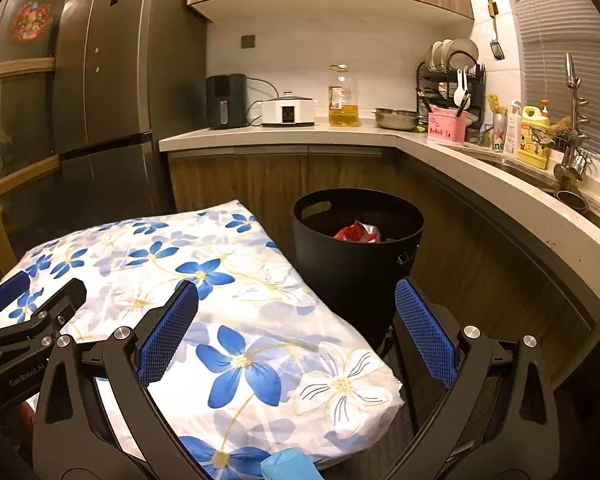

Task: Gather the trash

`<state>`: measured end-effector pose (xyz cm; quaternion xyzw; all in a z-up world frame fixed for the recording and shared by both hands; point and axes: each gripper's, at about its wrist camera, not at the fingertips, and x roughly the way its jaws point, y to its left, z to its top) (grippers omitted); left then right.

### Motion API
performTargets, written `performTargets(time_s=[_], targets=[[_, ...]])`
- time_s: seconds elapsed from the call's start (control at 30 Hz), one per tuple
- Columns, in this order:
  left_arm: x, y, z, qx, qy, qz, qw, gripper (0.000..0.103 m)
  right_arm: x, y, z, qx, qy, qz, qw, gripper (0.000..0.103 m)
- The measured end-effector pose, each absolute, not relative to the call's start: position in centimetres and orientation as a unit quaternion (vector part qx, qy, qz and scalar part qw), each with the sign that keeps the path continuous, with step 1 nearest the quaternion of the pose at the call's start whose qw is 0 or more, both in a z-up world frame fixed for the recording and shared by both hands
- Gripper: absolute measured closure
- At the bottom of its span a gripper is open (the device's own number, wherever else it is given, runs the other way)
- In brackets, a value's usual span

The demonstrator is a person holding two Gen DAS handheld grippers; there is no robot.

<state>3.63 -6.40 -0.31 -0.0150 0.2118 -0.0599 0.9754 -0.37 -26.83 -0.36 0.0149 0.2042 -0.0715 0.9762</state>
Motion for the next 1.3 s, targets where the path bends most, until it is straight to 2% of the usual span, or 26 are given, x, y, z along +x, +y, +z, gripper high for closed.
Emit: performTargets(time_s=[1.3], targets=[[2.7, -5.3, -0.7, -0.013, 0.212, -0.045, 0.976, 0.006, -0.2, -25.1, -1.3, 0.011, 0.21, -0.057, 0.976, 0.005]])
